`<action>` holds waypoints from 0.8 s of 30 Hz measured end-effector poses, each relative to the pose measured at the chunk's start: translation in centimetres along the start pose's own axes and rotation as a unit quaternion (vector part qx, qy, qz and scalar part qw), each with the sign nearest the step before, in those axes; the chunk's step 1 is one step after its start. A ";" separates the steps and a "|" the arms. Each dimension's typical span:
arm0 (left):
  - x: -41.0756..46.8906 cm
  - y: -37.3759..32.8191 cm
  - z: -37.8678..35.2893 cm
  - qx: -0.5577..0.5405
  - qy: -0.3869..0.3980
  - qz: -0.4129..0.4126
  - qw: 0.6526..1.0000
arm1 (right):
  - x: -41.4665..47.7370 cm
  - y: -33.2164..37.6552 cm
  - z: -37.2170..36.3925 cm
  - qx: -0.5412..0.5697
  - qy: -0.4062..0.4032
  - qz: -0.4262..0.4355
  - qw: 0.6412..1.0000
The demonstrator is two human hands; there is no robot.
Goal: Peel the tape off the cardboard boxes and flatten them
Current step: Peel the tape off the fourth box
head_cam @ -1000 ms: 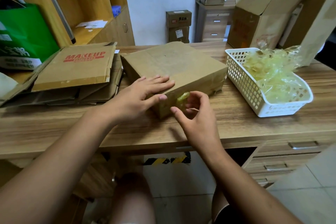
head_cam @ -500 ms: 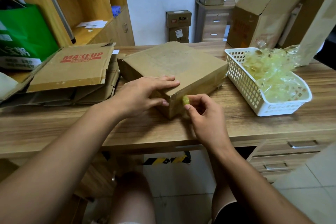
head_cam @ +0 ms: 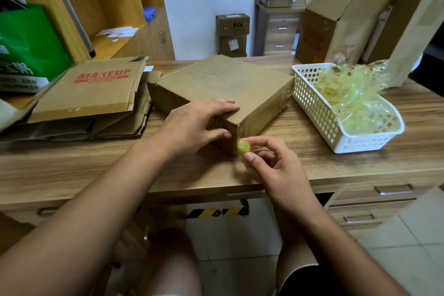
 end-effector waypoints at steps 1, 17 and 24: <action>0.0 0.4 0.2 -0.009 0.015 0.001 1.000 | 0.1 -0.2 0.5 0.005 -0.009 -0.004 1.000; -0.5 0.1 -1.2 0.075 -0.131 0.009 0.989 | 2.7 -1.5 1.7 -0.075 -0.148 -0.031 0.986; -0.7 -1.1 -1.7 0.086 -0.169 0.012 0.982 | 3.4 -1.5 2.1 -0.245 -0.188 0.002 0.951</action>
Point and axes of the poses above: each hand's wrist, its own x-axis towards the middle knuckle, its own z-axis out of the back of the hand, y = z × x, the point moved 1 cm from there along x, towards the middle knuckle, and after that the axes turned 9 degrees about -x, right-handed, at the moved point
